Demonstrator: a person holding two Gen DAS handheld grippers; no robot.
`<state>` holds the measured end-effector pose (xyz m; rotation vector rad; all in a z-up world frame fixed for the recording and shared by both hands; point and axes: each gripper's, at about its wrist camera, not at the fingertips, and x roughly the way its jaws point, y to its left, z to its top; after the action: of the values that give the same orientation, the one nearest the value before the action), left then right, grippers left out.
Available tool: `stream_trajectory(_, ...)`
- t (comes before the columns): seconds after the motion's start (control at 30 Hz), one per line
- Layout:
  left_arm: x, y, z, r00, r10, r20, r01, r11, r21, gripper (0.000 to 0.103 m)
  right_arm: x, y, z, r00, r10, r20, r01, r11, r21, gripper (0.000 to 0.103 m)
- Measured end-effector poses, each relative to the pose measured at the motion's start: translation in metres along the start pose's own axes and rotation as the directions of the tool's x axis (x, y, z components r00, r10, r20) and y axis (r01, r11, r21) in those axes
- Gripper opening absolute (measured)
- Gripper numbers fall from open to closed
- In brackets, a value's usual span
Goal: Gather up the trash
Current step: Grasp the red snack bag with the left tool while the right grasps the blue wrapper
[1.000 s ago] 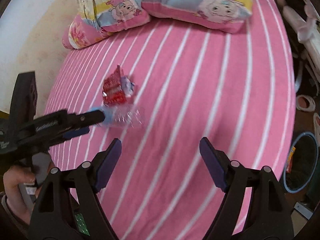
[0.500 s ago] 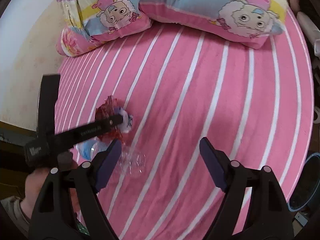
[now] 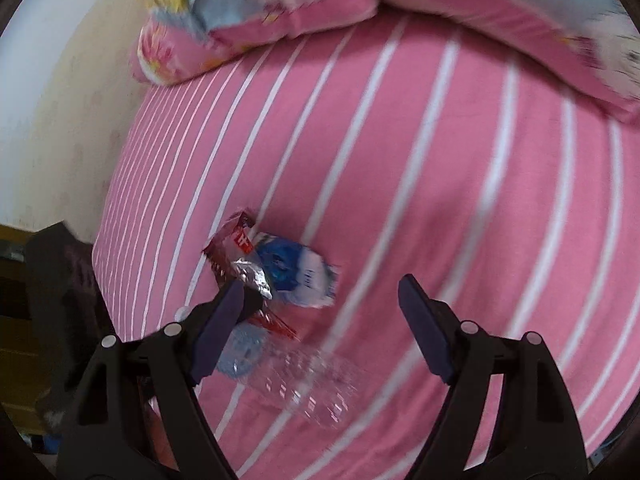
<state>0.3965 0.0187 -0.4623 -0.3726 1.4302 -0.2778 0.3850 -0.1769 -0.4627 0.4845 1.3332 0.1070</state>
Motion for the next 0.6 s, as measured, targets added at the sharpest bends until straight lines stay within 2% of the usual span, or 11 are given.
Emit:
stream_trajectory(0.1,-0.004,0.012,0.000,1.000,-0.009,0.010,0.010,0.999,-0.047,0.010,0.029,0.009,0.009,0.999,-0.011,-0.050,0.010,1.000,-0.023,0.079)
stream_trajectory(0.17,-0.007,0.018,0.000,1.000,-0.010,0.023,0.012,0.998,-0.067,0.009,0.043,0.010,0.012,0.997,-0.020,-0.076,0.018,1.000,-0.025,0.075)
stream_trajectory(0.2,-0.005,0.019,0.001,1.000,-0.013,0.025,0.015,0.997,-0.074,0.009,0.053,0.011,0.014,0.995,-0.021,-0.094,0.018,0.999,-0.030,0.068)
stream_trajectory(0.27,-0.006,0.025,-0.001,0.999,-0.017,0.027,0.020,0.996,-0.089,0.008,0.064,0.012,0.016,0.992,-0.005,-0.124,0.001,0.999,-0.032,0.049)
stream_trajectory(0.3,-0.006,0.027,-0.002,0.999,-0.023,0.028,0.026,0.995,-0.096,0.008,0.070,0.013,0.015,0.990,0.006,-0.142,-0.011,0.999,-0.035,0.029)
stream_trajectory(0.4,-0.007,0.028,-0.003,0.999,-0.037,0.038,0.041,0.994,-0.103,0.008,0.070,0.012,0.013,0.990,0.022,-0.139,-0.026,0.999,-0.027,0.015)
stream_trajectory(0.6,-0.025,0.025,-0.007,0.994,-0.090,0.057,0.097,0.988,-0.118,0.007,0.033,0.012,-0.007,0.998,-0.010,-0.055,0.009,1.000,-0.021,0.012)
